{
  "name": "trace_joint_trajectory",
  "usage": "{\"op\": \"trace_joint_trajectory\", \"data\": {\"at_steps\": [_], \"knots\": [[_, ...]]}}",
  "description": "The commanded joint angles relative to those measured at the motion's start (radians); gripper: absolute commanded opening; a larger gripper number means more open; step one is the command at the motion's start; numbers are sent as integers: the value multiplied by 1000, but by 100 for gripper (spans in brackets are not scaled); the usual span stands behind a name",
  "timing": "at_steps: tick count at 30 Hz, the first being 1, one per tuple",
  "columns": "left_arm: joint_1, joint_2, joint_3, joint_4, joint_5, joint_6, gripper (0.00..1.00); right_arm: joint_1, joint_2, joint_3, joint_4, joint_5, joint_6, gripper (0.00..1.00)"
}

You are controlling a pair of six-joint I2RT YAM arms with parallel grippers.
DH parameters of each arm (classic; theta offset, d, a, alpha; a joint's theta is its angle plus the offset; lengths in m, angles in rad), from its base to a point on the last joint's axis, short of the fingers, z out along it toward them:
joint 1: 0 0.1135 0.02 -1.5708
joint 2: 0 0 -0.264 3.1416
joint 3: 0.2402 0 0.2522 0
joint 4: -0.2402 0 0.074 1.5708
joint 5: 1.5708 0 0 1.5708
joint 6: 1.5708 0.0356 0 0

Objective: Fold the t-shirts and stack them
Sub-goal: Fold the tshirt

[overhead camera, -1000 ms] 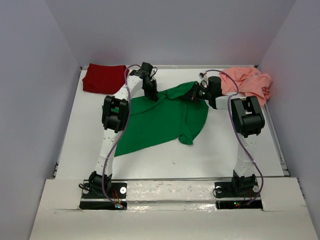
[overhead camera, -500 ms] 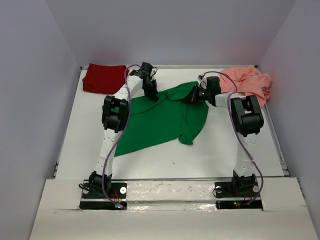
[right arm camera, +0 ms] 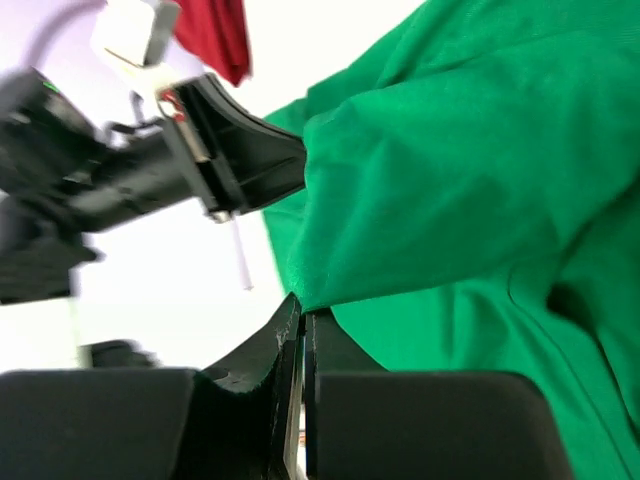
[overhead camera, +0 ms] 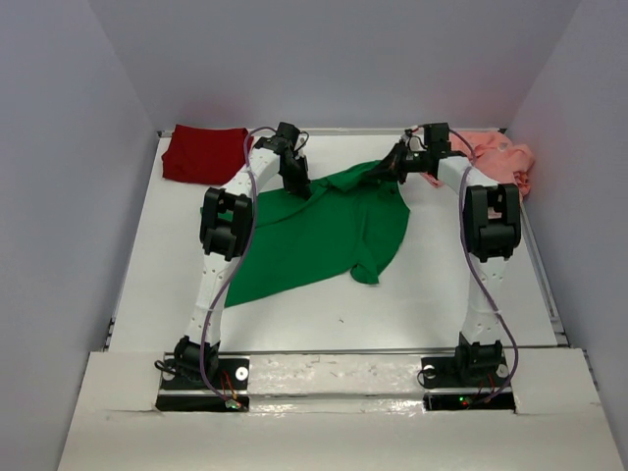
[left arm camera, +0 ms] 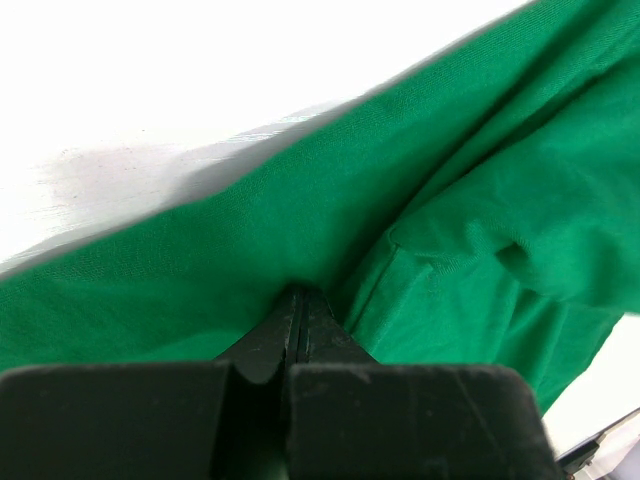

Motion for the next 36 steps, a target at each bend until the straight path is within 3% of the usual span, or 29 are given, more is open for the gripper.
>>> {"op": "trace_joint_trajectory", "data": {"at_steps": [1, 9, 20, 28, 31, 36], "knots": [[8, 46, -26, -70, -65, 41, 0, -38, 61, 102, -112, -160, 162, 0], [9, 37, -37, -66, -68, 41, 0, -47, 132, 133, -109, -261, 397, 0], [9, 34, -43, -60, -66, 42, 0, -56, -9, -37, -121, -307, 435, 0], [9, 35, -41, -58, -66, 46, 0, -66, 156, 252, -48, -278, 579, 0], [11, 32, -48, -60, -72, 49, 0, -75, 245, 401, 50, -251, 706, 0], [11, 18, -68, -52, -77, 50, 0, -75, 359, 464, 141, -185, 784, 0]]}}
